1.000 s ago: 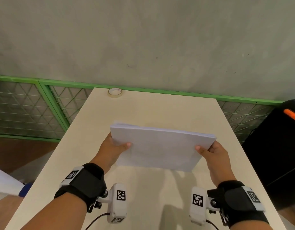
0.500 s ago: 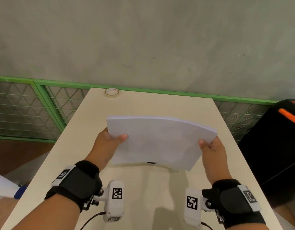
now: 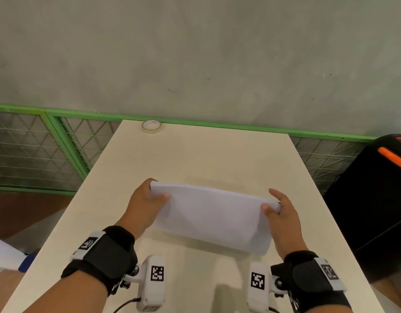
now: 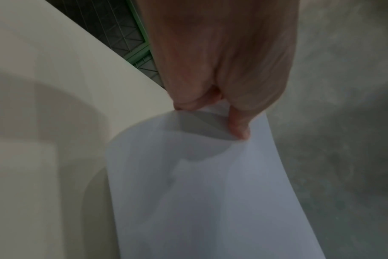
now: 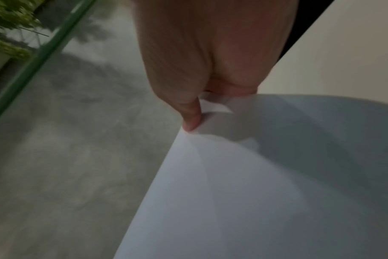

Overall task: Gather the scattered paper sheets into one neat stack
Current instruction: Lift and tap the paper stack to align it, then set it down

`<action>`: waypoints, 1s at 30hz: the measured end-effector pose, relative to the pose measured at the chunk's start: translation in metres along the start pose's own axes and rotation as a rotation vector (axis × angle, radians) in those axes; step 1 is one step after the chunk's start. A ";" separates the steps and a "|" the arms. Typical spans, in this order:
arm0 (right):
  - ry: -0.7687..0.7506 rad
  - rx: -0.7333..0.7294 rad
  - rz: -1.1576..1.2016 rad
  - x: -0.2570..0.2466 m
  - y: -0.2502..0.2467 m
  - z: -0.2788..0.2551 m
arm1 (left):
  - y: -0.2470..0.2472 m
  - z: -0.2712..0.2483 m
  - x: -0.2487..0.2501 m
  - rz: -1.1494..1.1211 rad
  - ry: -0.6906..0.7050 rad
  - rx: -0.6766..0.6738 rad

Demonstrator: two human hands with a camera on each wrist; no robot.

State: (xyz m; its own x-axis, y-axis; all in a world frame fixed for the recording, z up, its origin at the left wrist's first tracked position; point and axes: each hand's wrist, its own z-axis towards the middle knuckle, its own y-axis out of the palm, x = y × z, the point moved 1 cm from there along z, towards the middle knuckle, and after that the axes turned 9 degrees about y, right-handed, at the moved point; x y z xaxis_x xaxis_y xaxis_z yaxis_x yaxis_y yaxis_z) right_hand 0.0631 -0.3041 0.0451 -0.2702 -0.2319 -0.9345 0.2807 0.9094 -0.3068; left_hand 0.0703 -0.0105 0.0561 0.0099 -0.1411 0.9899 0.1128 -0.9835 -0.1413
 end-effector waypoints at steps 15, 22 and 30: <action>-0.113 0.169 0.109 -0.028 0.003 -0.003 | 0.006 -0.003 0.023 -0.061 0.129 0.146; 0.075 0.034 0.249 0.023 0.019 -0.016 | 0.005 -0.007 0.006 -0.088 0.044 0.120; 0.062 -0.025 0.277 0.021 0.014 -0.007 | 0.007 -0.002 0.007 -0.243 -0.076 0.062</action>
State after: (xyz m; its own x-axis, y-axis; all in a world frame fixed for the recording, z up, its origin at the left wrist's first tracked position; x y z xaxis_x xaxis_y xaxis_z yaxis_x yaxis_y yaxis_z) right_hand 0.0551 -0.2943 0.0228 -0.2423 0.0480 -0.9690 0.3292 0.9436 -0.0356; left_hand 0.0690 -0.0184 0.0619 0.0496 0.1094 0.9928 0.1817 -0.9784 0.0987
